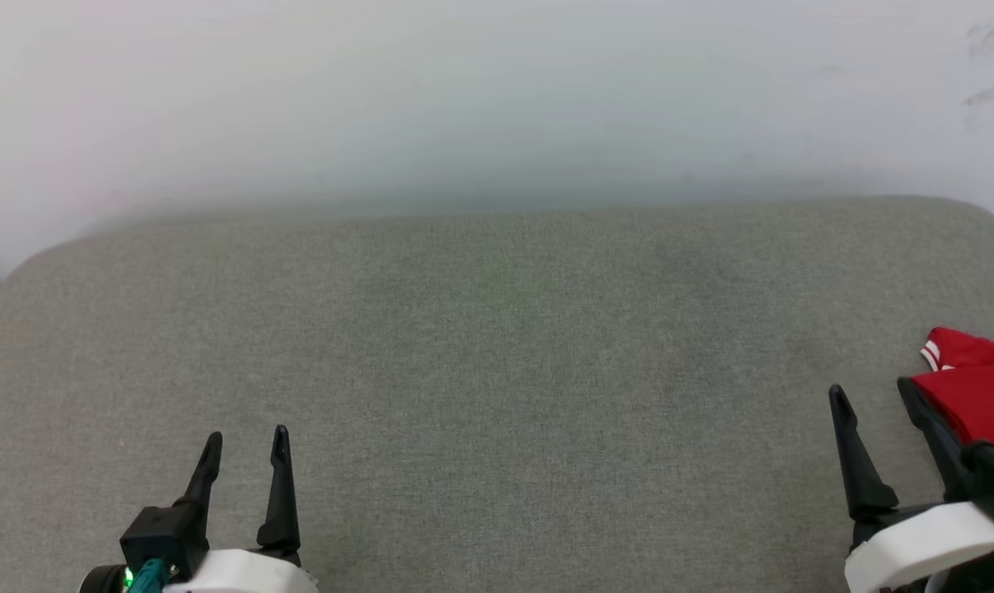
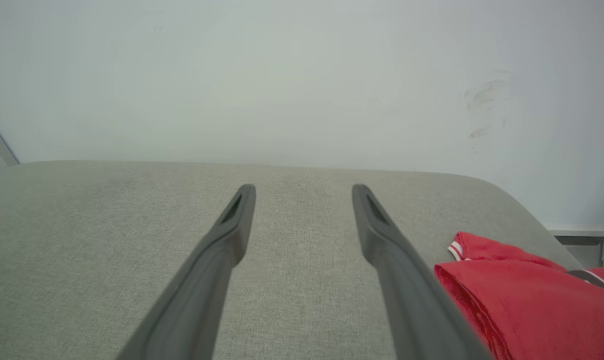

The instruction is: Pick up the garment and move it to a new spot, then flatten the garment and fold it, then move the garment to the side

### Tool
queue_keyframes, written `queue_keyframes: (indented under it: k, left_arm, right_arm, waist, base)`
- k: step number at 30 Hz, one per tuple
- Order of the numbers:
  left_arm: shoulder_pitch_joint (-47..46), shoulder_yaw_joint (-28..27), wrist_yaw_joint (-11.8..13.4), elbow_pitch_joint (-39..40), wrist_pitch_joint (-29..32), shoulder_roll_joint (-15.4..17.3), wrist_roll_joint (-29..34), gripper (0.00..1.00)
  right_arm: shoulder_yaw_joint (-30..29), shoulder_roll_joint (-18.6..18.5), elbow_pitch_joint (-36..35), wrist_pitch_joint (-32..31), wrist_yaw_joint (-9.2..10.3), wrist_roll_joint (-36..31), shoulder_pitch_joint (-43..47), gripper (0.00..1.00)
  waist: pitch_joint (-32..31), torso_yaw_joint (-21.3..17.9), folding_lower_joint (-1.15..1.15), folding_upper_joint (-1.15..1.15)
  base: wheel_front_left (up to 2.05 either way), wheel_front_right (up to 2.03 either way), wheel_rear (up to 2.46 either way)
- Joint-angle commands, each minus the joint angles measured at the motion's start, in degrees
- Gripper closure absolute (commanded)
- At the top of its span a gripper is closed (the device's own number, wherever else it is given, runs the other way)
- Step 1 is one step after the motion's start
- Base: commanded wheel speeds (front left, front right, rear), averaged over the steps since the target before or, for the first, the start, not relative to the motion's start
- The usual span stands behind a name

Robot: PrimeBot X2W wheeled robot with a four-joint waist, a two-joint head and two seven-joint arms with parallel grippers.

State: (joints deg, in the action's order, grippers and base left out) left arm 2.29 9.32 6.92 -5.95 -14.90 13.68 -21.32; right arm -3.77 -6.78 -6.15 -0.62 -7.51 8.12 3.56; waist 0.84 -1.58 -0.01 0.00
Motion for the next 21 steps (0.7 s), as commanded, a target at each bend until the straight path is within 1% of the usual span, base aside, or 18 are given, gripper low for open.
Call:
queue_keyframes:
  k: [1, 5, 11, 21]
  left_arm:
    - [0.62, -0.01, -0.20, 0.04, -0.38, -0.36, 0.31, 0.00]
    - [2.01, -0.30, -0.75, 0.26, -0.39, -0.87, 0.86, 0.00]
    - [1.96, -0.79, -1.50, 0.13, -0.40, -1.45, 1.52, 0.00]
    - [0.97, -1.77, -2.55, -0.22, -0.40, -2.23, 2.53, 0.00]
  right_arm:
    - [-0.25, 0.11, -0.52, -0.47, 0.05, 0.07, 1.19, 0.00]
    - [0.02, 0.28, -1.61, -1.33, 0.05, -0.02, 3.08, 0.00]
    - [0.54, 0.15, -2.60, -1.68, 0.05, 0.06, 3.45, 0.00]
    - [0.75, 0.27, -1.48, -1.23, 0.05, 0.07, 2.53, 0.00]
  waist:
    - [-1.01, -0.04, 0.01, 0.00]
    - [-1.74, 0.26, 0.01, 0.00]
    - [-1.66, 0.30, 0.01, 0.00]
    - [-1.15, 0.28, 0.01, 0.00]
  base:
    - [0.00, 0.00, 0.00]
    - [0.00, 0.00, 0.00]
    - [0.00, 0.00, 0.00]
    - [0.00, 0.00, 0.00]
